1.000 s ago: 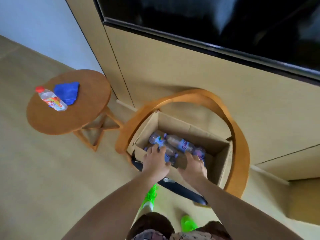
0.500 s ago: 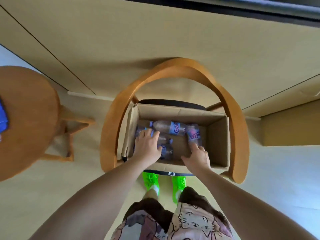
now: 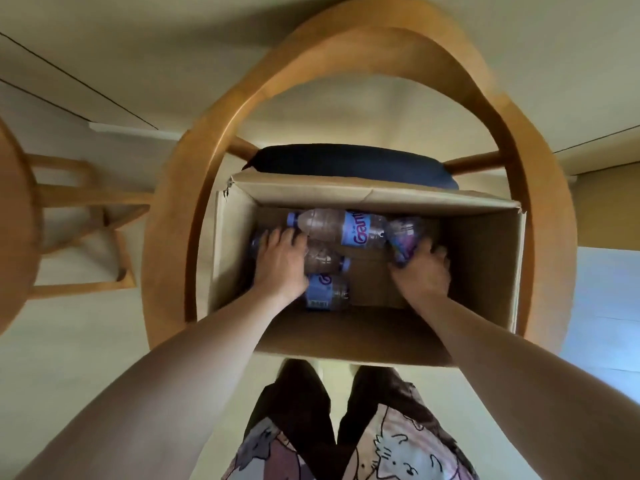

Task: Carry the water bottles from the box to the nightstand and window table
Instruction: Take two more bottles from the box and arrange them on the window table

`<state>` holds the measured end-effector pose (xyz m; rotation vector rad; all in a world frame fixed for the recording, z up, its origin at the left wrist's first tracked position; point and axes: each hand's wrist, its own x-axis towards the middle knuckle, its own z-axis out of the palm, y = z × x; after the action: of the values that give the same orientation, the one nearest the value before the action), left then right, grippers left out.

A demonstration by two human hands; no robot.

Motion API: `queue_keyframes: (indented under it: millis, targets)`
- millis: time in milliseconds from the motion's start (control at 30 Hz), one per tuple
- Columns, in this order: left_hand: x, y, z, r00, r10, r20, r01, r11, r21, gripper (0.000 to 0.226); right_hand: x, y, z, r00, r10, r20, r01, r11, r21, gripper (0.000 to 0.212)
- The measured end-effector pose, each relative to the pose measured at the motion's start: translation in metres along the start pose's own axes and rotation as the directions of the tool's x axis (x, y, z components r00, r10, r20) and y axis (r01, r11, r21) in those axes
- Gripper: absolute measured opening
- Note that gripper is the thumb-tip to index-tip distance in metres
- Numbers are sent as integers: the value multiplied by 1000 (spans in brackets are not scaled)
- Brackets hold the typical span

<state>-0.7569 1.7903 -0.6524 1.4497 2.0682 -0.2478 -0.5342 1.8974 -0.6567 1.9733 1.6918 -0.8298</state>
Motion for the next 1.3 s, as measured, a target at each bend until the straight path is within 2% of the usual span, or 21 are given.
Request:
queue_keyframes:
  millis: [133, 267, 433, 567, 733, 833, 967, 1067, 1200, 1300]
  targets:
    - [15, 1, 14, 1000, 11, 19, -13, 997, 81, 82, 24, 1, 20, 1000, 21, -3, -21, 994, 103, 92]
    - [26, 4, 20, 1000, -14, 0, 14, 999, 49, 81, 33, 1, 30, 994, 73, -87, -54, 977, 207, 84]
    - [38, -2, 18, 998, -6, 60, 3, 999, 36, 83, 34, 5, 35, 982, 51, -180, -15, 980, 197, 83]
    - [42, -2, 1, 991, 27, 133, -42, 993, 112, 76, 38, 8, 24, 994, 43, -99, -18, 971, 237, 81]
    - [27, 17, -20, 983, -9, 181, -17, 990, 141, 89, 27, 13, 2, 999, 18, -27, -10, 959, 282, 76]
    - [11, 32, -37, 983, -5, 183, -6, 998, 62, 82, 9, 12, -16, 1000, 17, -20, -9, 949, 315, 77]
    - [-7, 50, -72, 988, -37, 152, 69, 975, -211, 72, -21, 10, -46, 998, -13, -61, 34, 935, 354, 78]
    - [-18, 63, -105, 988, -55, 146, 103, 933, -345, 72, -43, 7, -71, 994, -30, -102, 68, 916, 394, 74]
    - [-32, 81, -144, 997, -27, 71, 56, 891, -451, 69, -71, 6, -106, 986, -47, -159, 110, 904, 412, 71]
    - [-46, 97, -172, 996, 48, 75, -3, 858, -514, 66, -97, 9, -130, 985, -28, -170, 115, 841, 528, 72]
